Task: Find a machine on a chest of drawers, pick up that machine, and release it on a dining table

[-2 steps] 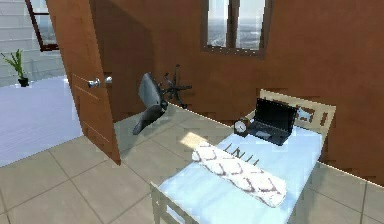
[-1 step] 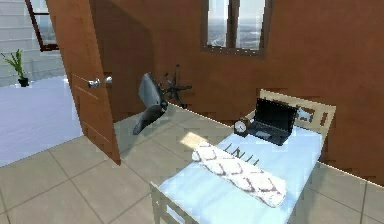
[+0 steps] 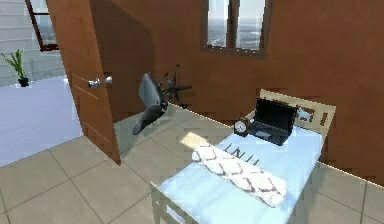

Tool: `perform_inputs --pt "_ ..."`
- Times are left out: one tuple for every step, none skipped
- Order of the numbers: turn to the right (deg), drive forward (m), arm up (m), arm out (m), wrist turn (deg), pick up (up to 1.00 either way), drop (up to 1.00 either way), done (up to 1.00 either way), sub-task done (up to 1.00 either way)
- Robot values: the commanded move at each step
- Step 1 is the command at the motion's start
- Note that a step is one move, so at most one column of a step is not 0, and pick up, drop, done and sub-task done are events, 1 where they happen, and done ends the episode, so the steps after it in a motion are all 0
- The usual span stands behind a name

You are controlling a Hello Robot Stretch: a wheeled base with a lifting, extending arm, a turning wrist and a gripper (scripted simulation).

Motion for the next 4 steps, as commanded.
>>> perform_inputs --pt "0.0 0.0 0.0 0.0 0.0 1.0 0.0 0.0 0.0" --pt "0.0 0.0 0.1 0.0 0.0 0.0 0.0 0.0 0.0" --pt "0.0 0.0 0.28 0.0 0.0 0.0 0.0 0.0 0.0" --pt "0.0 0.0 0.0 0.0 -45.0 0.0 0.0 0.0 0.0"
